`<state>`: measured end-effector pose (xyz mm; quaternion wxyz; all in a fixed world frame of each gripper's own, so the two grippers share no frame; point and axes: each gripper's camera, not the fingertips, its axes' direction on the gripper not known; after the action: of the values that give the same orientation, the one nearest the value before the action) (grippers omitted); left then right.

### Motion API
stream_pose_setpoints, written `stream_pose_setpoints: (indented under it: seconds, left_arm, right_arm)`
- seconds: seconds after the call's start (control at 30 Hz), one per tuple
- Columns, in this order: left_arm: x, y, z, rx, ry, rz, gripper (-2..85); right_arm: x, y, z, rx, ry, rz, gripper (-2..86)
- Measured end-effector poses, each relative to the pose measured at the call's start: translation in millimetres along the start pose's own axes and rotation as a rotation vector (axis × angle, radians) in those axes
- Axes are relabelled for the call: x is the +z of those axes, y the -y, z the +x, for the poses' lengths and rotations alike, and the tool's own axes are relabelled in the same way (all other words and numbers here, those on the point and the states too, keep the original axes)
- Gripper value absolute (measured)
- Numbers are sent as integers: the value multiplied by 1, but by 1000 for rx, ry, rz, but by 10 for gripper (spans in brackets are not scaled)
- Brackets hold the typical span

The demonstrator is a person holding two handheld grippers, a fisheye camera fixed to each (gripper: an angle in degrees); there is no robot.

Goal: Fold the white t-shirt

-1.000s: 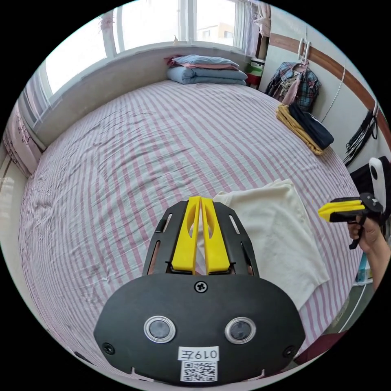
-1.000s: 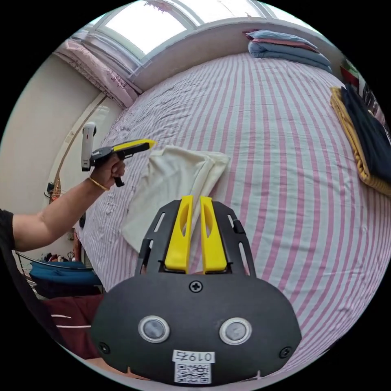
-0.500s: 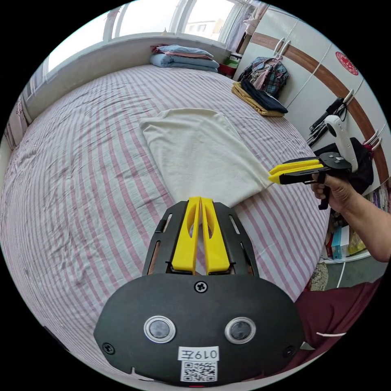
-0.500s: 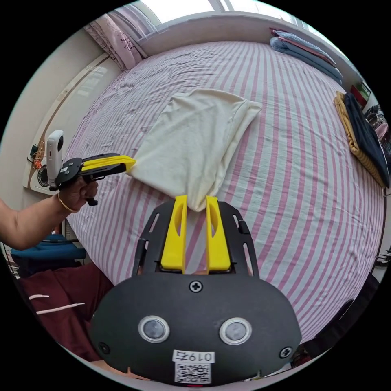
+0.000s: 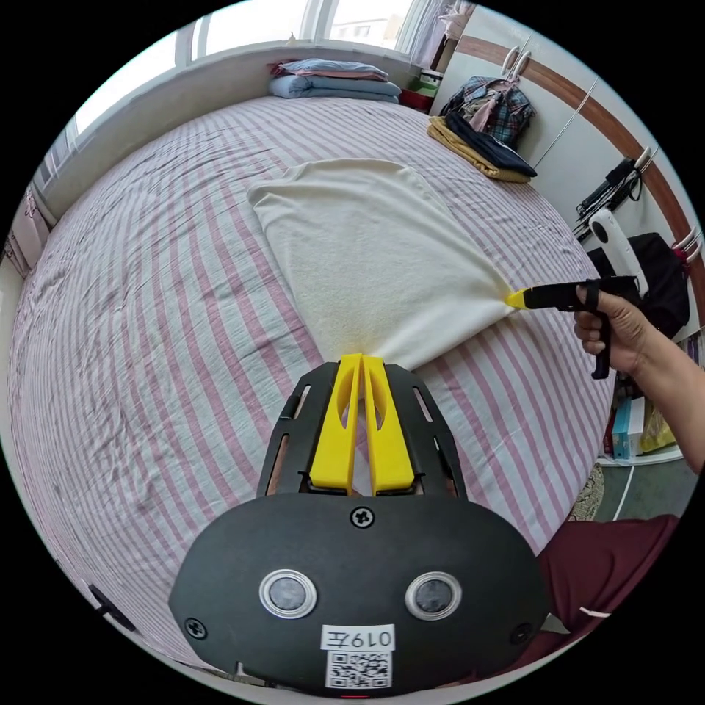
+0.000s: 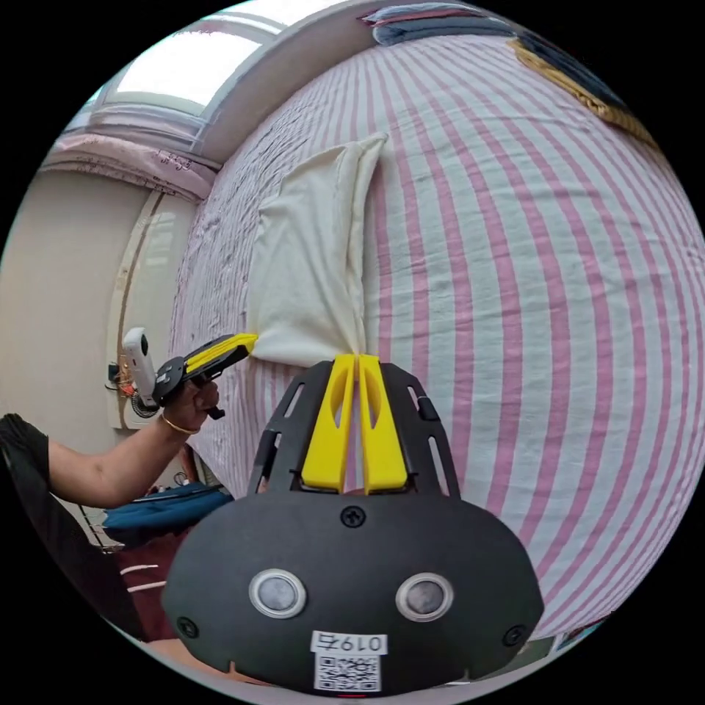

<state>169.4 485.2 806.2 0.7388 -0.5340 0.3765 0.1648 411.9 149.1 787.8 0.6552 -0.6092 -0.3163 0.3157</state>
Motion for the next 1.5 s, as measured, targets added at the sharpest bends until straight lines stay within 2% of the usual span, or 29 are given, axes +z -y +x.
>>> stream_pose_setpoints:
  seconds: [0.13,0.2,0.33,0.47,0.63,0.8,0.87,0.97,1.13,1.23,1.5]
  left_arm:
    - [-4,2,2,20,11,-6,11]
    - [-7,2,3,28,12,-3,10]
    - [-13,-2,3,6,10,16,9]
    - [-13,-3,4,-7,10,12,8]
    - [-13,-2,5,-11,3,9,9]
    - [-15,0,7,-17,-9,4,9]
    - [-20,2,7,-15,-18,0,9]
    - [-29,3,5,-24,-13,14,9]
    - [-43,15,1,-61,35,75,9]
    - [-42,35,1,-64,96,86,10]
    - [-36,99,-8,-120,149,85,10]
  right_arm:
    - [-10,-2,-5,-17,-2,-9,70]
    - [-18,0,-15,-38,-37,18,74]
    - [-17,25,-43,-105,-140,45,58]
    - [-6,46,-48,-79,-77,70,40]
    - [2,52,-58,-51,-169,59,-1]
    - [1,43,-49,44,-2,99,13]
    - [-7,42,-56,35,-21,138,44]
    - [-19,53,-78,-21,-90,179,53]
    - [-1,96,-145,-271,-453,124,52]
    - [13,112,-170,-339,-577,101,68]
    - [34,133,-198,-334,-723,60,64]
